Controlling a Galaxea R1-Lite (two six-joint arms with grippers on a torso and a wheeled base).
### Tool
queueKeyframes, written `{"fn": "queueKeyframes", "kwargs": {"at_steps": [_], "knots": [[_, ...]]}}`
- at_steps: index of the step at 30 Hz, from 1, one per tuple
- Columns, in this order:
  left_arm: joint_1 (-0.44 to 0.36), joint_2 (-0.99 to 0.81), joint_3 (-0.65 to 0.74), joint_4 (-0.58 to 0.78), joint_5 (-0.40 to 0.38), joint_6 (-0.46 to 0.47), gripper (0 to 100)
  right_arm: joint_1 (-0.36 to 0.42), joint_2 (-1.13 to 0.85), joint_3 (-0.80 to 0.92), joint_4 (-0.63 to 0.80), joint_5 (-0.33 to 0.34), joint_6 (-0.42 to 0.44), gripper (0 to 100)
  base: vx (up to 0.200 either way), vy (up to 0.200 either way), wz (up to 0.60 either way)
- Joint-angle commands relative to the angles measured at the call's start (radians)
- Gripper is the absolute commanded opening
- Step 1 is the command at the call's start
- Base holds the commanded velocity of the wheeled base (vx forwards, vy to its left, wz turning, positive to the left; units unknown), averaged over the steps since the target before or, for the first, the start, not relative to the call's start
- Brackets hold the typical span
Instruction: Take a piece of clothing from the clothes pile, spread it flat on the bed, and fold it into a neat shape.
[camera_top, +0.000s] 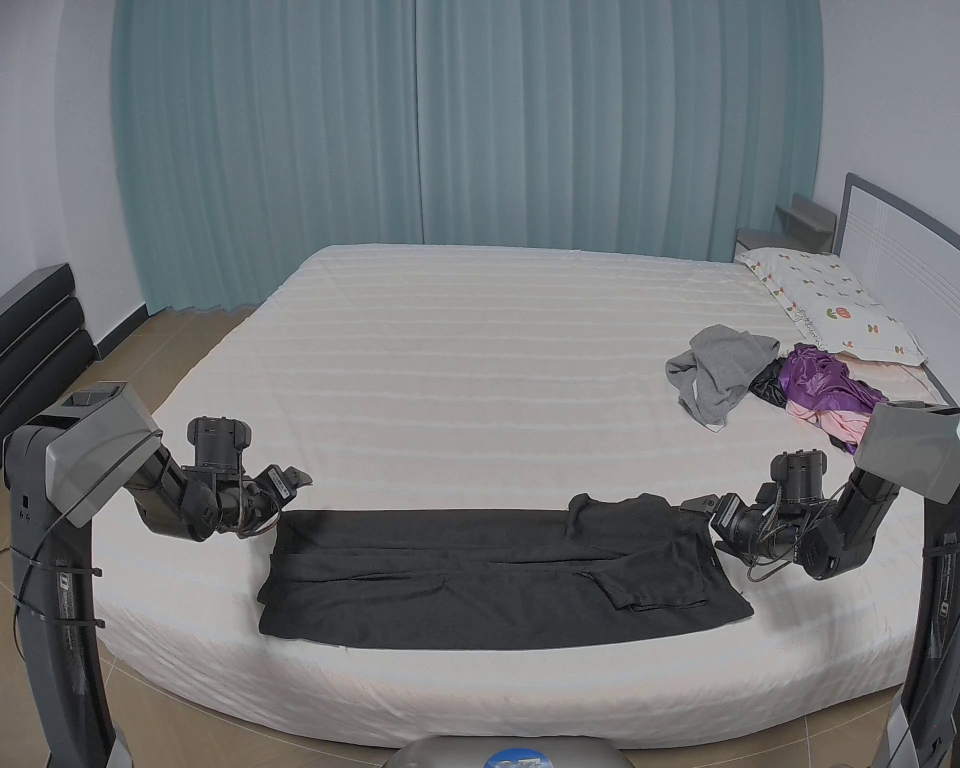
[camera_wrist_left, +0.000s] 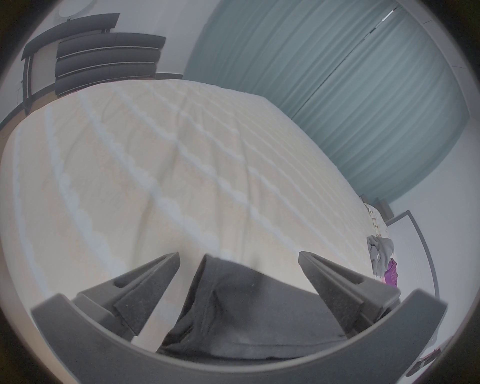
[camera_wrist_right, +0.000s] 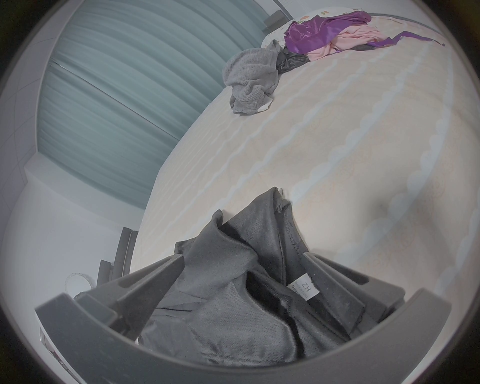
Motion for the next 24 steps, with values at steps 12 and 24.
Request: {"fn": "queueKeyframes", "kwargs": {"at_steps": [12, 24], "knots": [[0.0, 0.098, -0.099, -0.004, -0.011, 0.041, 0, 0.007, 0.016, -0.054, 0.015, -0.007, -0.001, 100, 0.0, 0.0, 0.0], [0.01, 0.106, -0.088, -0.062, 0.001, -0.034, 0, 0.007, 0.088, -0.273, 0.205, -0.148, -0.028, 100, 0.0, 0.0, 0.0]]}}
